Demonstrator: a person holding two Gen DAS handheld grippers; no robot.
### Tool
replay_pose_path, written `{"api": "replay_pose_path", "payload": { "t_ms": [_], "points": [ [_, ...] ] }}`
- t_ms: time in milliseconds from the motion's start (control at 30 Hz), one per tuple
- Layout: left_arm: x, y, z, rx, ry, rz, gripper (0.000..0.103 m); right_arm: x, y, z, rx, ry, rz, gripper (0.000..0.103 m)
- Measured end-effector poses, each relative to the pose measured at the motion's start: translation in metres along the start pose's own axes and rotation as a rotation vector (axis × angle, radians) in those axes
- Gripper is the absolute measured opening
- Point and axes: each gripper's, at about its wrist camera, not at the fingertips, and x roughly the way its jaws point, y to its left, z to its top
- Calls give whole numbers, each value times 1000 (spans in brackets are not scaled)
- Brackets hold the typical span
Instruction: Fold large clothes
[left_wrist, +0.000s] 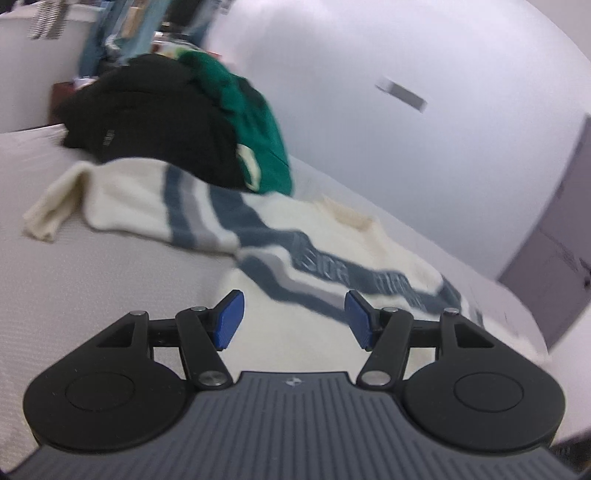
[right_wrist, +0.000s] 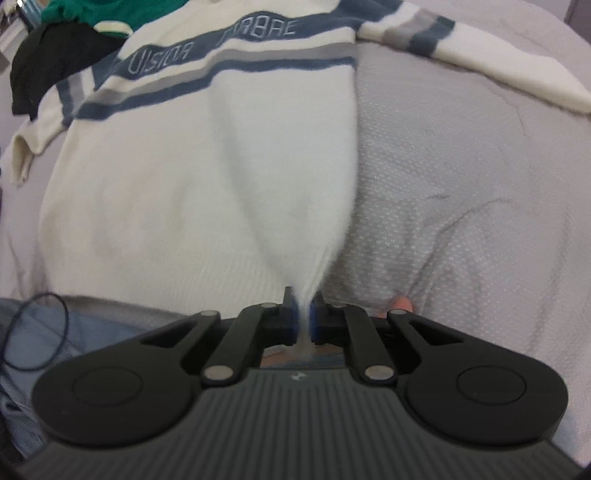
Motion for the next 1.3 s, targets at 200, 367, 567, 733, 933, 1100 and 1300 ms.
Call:
{"api": "replay_pose_path", "payload": {
  "t_ms": [200, 367, 567, 733, 933, 1100, 1300],
  "points": [
    [0, -29, -14, 101, 8, -16, 66, -3, 1, 0, 28, -37, 59, 15],
    [-1, -47, -22, 143, 15, -46, 66, -12, 4, 4, -14, -94, 45, 33],
    [-2, -66, -29, 178, 18, -66, 66, -34, 15, 15, -62, -238, 68, 42],
    [0, -71, -33, 184, 17, -79, 66, -52, 37, 29, -85, -397, 105, 42],
    [1, -72, -35, 198, 3, -48, 66, -52, 86, 46, -124, -493, 196, 42],
    [3, -67, -35, 188, -1, -38, 66, -44, 111, 53, -111, -569, 248, 42],
    [3, -67, -38, 203, -5, -36, 66, -34, 123, 42, -156, -679, 175, 42]
  ]
}}
